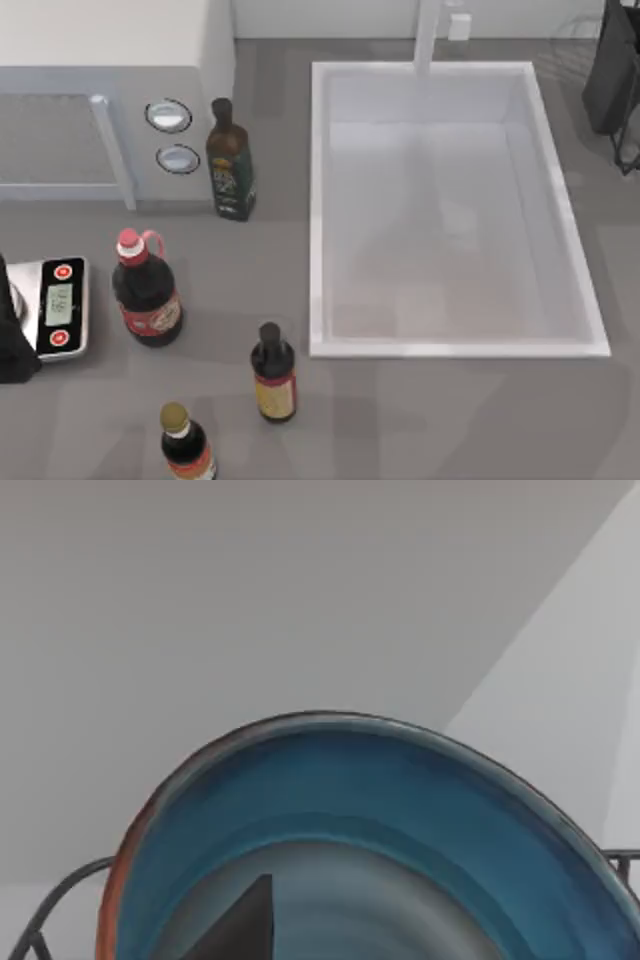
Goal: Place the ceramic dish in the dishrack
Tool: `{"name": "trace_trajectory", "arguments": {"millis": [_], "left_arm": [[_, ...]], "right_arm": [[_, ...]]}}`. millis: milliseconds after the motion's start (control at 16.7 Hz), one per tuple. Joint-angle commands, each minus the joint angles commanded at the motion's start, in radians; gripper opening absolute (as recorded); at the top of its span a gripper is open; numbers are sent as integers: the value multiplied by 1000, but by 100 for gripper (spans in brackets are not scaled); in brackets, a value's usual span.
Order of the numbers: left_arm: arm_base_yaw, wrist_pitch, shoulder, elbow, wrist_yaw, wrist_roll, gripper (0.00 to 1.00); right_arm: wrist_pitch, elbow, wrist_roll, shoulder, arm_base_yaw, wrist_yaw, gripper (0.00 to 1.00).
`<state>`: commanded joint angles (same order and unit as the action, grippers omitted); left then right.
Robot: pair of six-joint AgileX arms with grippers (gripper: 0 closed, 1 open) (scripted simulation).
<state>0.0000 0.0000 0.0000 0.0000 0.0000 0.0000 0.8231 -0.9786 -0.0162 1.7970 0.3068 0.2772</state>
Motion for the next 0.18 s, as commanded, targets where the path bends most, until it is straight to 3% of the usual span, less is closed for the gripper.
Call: {"name": "trace_trajectory", "arguments": {"millis": [180], "left_arm": [[0, 0, 0, 0, 0, 0, 100]], "right_arm": [[0, 0, 0, 0, 0, 0, 100]]}}
